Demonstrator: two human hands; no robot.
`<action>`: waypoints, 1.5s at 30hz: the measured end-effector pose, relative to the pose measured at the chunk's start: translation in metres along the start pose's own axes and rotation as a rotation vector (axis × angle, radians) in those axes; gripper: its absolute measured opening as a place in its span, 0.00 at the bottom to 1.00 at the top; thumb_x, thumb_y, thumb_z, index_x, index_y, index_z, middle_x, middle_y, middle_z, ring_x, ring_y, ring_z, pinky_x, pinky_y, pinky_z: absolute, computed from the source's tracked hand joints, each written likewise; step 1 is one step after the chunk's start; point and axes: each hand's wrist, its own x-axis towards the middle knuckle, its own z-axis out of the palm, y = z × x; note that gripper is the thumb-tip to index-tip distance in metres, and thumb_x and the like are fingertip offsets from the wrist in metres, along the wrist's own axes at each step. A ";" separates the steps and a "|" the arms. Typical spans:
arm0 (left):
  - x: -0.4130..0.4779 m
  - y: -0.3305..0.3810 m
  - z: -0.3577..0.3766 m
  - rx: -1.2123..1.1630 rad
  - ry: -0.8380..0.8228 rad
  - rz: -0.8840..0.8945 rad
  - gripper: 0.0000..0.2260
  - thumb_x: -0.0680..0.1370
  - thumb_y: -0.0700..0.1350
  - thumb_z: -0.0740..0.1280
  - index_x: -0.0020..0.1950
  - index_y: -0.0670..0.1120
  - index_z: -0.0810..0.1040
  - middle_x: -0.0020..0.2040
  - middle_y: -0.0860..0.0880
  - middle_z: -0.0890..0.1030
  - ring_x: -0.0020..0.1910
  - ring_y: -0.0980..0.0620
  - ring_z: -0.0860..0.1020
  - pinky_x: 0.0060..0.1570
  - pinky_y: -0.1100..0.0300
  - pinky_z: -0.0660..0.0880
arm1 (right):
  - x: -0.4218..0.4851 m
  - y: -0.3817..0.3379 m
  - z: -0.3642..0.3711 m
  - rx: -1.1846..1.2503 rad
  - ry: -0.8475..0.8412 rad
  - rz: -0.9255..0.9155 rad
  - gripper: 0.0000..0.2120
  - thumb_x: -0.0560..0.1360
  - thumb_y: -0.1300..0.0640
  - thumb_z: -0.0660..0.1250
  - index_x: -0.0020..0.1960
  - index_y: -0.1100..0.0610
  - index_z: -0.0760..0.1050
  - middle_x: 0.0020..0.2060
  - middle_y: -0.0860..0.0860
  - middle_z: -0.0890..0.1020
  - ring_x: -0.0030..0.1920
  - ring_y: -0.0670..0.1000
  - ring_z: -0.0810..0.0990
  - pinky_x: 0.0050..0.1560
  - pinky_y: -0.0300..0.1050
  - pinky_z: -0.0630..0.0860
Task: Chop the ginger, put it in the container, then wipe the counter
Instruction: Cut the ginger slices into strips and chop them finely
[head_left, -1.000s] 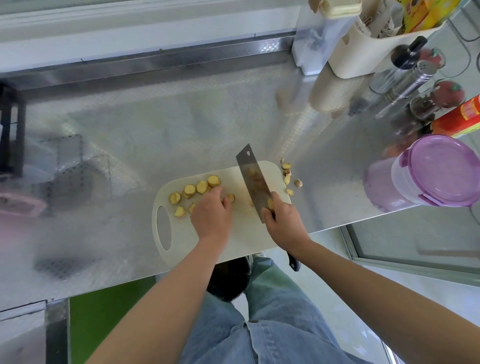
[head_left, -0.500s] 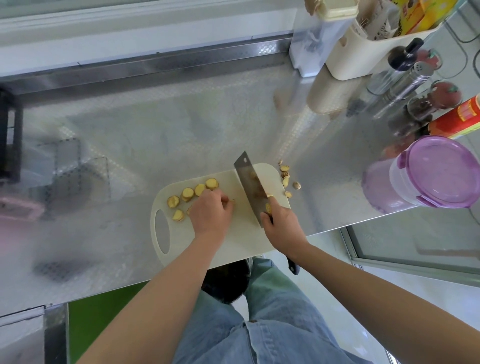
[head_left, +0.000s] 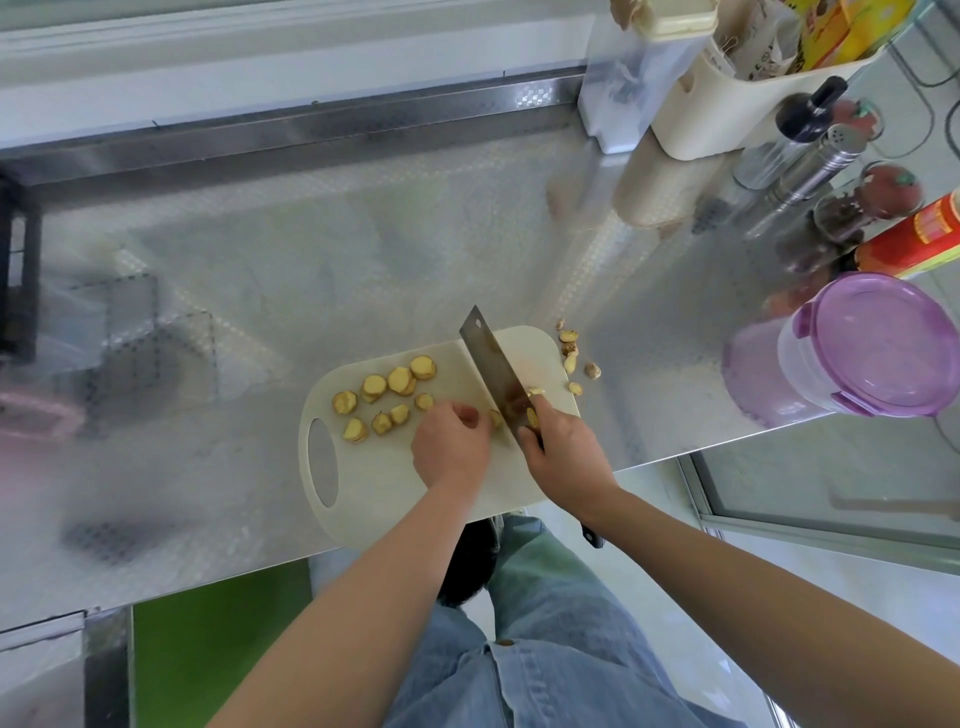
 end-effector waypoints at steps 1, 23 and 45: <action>-0.001 0.001 0.000 -0.004 0.011 0.006 0.08 0.73 0.50 0.71 0.48 0.49 0.80 0.46 0.51 0.83 0.49 0.49 0.79 0.44 0.60 0.70 | 0.001 0.000 -0.001 0.012 0.015 0.011 0.11 0.79 0.58 0.57 0.60 0.59 0.68 0.37 0.54 0.75 0.38 0.58 0.73 0.36 0.47 0.68; 0.002 0.000 0.005 -0.045 -0.028 -0.037 0.06 0.71 0.51 0.73 0.42 0.50 0.84 0.40 0.50 0.84 0.43 0.49 0.81 0.38 0.62 0.68 | 0.002 -0.004 -0.009 -0.080 -0.044 -0.049 0.07 0.80 0.56 0.57 0.56 0.57 0.69 0.37 0.52 0.75 0.36 0.56 0.73 0.35 0.48 0.70; 0.006 -0.001 0.004 -0.048 -0.066 -0.009 0.03 0.70 0.48 0.73 0.41 0.49 0.84 0.39 0.50 0.84 0.41 0.50 0.81 0.37 0.63 0.69 | 0.012 -0.013 -0.008 -0.006 -0.030 0.006 0.07 0.79 0.60 0.57 0.55 0.61 0.68 0.34 0.54 0.73 0.35 0.58 0.72 0.33 0.50 0.69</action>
